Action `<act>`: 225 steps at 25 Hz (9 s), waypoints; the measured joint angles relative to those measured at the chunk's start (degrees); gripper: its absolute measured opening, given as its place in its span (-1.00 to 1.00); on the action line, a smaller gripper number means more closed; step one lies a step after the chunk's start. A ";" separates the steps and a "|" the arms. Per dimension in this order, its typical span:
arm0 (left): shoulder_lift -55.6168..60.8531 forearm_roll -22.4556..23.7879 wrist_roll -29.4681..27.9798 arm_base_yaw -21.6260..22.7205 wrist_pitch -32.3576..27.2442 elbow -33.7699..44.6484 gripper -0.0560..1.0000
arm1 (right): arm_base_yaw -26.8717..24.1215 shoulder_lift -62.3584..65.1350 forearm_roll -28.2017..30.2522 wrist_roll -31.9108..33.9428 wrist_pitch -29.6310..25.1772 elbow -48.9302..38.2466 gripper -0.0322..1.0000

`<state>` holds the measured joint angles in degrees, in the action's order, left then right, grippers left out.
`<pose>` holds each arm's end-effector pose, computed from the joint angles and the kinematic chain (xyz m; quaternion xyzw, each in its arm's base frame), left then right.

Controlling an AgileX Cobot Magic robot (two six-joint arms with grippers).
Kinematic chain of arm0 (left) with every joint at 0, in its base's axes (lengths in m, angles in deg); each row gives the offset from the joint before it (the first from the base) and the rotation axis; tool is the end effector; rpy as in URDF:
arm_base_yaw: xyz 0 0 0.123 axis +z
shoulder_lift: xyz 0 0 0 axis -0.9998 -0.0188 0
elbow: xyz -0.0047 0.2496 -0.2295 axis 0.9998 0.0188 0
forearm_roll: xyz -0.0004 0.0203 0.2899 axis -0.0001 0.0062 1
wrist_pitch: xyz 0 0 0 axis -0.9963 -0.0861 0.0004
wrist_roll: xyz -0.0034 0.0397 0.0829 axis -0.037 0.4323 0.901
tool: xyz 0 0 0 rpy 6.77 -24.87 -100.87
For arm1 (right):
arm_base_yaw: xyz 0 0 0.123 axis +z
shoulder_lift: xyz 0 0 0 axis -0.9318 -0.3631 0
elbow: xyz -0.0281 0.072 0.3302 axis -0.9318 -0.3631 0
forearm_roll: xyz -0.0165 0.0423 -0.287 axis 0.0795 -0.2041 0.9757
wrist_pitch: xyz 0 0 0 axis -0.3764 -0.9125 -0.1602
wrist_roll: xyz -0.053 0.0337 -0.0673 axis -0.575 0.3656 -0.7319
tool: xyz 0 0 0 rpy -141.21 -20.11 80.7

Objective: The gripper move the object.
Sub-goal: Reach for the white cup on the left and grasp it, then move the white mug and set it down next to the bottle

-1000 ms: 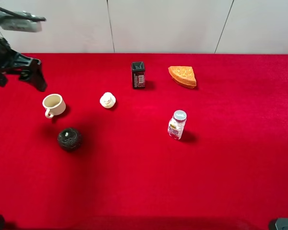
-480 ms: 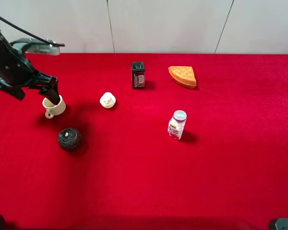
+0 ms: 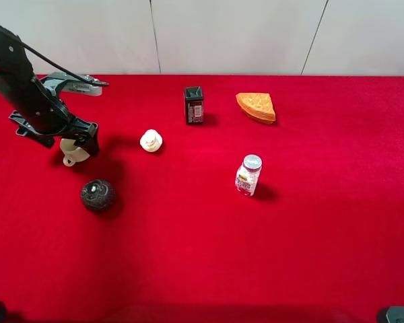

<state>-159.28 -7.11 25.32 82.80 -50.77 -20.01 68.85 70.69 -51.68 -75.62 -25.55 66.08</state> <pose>0.3793 -0.0430 0.1310 0.1240 0.9827 -0.0098 0.1369 -0.0242 0.0064 0.2987 -0.0192 0.8419 0.0306 0.5384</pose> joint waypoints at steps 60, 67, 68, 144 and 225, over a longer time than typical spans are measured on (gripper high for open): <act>-1.20 -0.05 -1.50 0.00 0.23 -0.26 0.10 | 0.00 0.00 -0.02 0.00 0.00 0.00 0.41; 3.27 -0.05 -1.50 0.00 -3.37 -0.26 0.10 | 0.00 0.00 -0.02 0.00 0.00 0.00 0.41; 3.90 -0.05 -1.51 0.00 -3.67 -0.26 0.10 | 0.00 0.00 -0.02 0.00 0.00 0.00 0.41; 12.60 0.07 -25.08 -36.47 -30.41 -24.06 0.10 | 0.00 0.00 -0.02 0.00 0.00 0.00 0.41; -8.17 2.67 -19.98 -46.20 -2.21 -14.52 0.49 | 0.00 0.00 -0.26 0.00 0.00 0.00 0.41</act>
<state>-167.44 -4.44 5.34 36.60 -52.98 -34.54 68.85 70.69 -51.95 -75.62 -25.55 66.08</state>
